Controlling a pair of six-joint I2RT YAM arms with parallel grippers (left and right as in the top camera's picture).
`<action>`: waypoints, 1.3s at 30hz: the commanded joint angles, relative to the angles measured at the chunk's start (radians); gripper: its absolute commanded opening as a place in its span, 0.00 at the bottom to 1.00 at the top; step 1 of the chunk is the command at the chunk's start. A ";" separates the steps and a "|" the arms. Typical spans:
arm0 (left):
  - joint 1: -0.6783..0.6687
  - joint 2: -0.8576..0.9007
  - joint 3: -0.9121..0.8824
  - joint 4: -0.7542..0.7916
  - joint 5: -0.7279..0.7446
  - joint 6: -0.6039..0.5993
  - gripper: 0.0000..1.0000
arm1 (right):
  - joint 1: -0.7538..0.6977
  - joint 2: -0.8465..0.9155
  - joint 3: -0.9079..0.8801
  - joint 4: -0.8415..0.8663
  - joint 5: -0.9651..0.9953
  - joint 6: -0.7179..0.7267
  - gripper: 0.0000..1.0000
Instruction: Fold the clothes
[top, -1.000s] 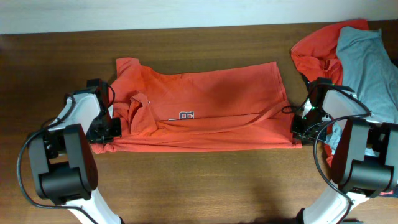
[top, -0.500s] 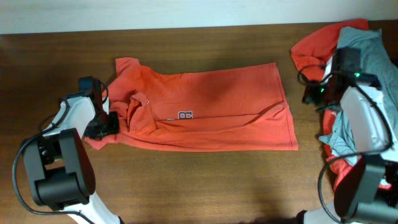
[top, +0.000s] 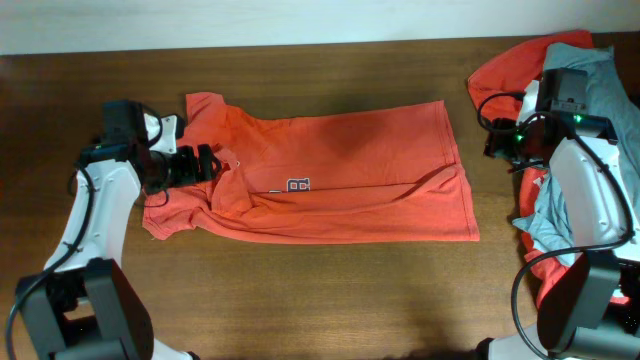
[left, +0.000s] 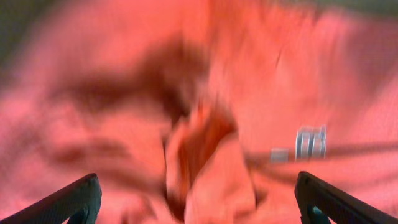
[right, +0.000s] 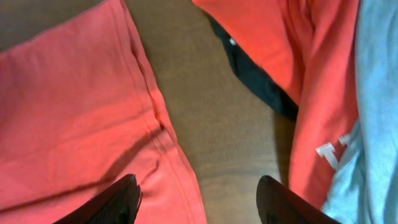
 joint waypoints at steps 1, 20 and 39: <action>-0.003 -0.047 0.015 0.180 -0.032 0.005 0.99 | -0.003 0.003 0.002 0.035 -0.079 -0.030 0.66; -0.003 0.482 0.192 0.742 0.101 -0.053 0.81 | -0.003 0.003 0.002 0.027 -0.093 -0.030 0.66; 0.000 0.508 0.196 0.753 -0.057 -0.051 0.71 | -0.003 0.004 0.002 0.019 -0.093 -0.030 0.66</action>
